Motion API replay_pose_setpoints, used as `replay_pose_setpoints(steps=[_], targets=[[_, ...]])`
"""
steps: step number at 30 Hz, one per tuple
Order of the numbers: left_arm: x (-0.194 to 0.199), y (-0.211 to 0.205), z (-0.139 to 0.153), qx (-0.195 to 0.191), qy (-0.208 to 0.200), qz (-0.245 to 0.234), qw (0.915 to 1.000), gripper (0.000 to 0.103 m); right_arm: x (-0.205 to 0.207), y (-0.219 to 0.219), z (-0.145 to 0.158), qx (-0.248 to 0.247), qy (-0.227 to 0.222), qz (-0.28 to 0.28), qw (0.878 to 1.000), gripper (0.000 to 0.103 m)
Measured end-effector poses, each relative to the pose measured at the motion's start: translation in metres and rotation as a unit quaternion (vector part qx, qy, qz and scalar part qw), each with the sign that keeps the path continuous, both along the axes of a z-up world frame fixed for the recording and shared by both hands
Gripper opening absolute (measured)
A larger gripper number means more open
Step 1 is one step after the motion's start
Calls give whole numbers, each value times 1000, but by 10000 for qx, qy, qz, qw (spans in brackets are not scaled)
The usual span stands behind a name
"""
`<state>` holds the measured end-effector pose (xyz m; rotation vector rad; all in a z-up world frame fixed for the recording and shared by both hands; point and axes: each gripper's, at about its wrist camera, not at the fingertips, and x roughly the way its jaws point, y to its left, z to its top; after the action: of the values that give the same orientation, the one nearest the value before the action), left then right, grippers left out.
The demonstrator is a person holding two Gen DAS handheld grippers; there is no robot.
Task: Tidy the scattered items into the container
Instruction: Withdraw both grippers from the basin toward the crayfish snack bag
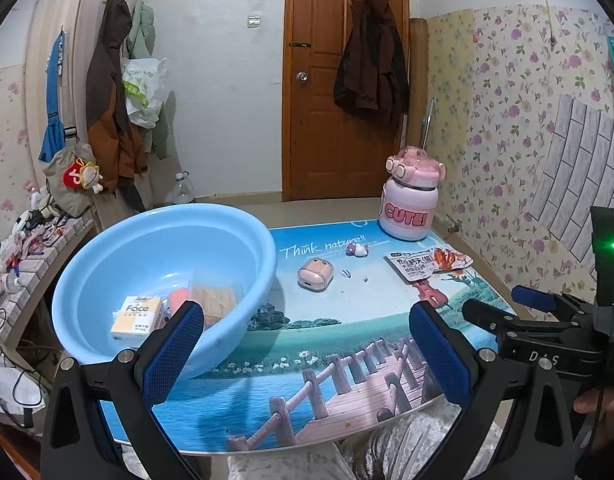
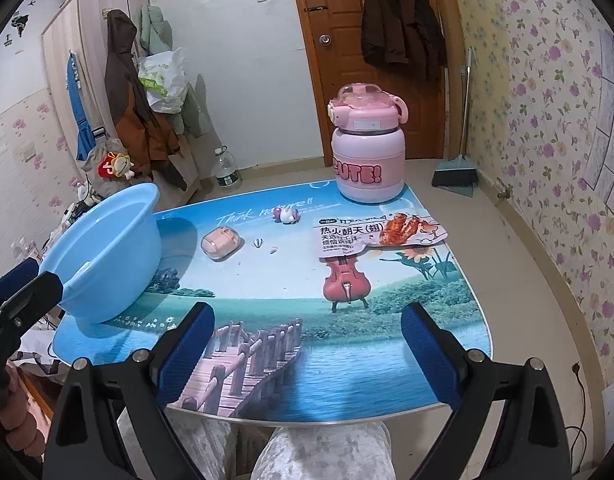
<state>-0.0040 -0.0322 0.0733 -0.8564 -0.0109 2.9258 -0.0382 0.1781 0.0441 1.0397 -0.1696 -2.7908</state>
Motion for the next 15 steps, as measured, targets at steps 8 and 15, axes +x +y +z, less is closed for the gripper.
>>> replay_pose_setpoints(steps=[8,15], targets=[[-9,7,-7,-13,-110,-78,9999,103,-8,8,-7,-20,-80,-90,9999,96],[-25,18,-13,-34,-194,-133,9997,103,-20,19,-7,54,-48,-158,9998,95]])
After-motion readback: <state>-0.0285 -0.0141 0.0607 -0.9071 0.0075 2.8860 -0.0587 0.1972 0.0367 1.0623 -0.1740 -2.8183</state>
